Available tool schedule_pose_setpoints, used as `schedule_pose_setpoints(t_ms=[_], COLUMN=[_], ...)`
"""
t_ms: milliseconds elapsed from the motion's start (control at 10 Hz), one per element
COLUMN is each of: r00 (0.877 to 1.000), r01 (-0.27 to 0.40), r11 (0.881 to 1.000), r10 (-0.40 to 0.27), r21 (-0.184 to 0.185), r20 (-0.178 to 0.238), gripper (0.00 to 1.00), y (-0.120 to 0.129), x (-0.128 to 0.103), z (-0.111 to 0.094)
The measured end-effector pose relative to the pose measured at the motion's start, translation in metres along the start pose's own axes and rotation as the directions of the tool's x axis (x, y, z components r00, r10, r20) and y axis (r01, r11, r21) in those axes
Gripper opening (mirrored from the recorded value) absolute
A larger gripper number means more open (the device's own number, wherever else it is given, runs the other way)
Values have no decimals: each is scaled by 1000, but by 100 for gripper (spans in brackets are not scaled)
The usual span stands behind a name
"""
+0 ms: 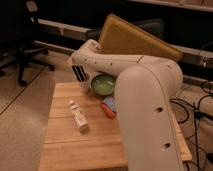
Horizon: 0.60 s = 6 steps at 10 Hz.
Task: Place the eraser in the ceramic cup
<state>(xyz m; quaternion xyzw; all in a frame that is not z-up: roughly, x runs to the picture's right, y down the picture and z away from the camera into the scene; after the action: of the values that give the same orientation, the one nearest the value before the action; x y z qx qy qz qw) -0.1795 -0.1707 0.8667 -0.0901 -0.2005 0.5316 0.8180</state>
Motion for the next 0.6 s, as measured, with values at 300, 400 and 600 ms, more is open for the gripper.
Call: schedule_pose_setpoints(t_ms=[300, 400, 600], r00=[999, 999, 999], r01=[30, 33, 33], r11=[998, 998, 998], r10=[-30, -34, -33], r21=[-51, -60, -61], r20=[-12, -12, -12], gripper=[80, 80, 80], y=[18, 22, 22], x=[5, 5, 5], z=[1, 1, 1])
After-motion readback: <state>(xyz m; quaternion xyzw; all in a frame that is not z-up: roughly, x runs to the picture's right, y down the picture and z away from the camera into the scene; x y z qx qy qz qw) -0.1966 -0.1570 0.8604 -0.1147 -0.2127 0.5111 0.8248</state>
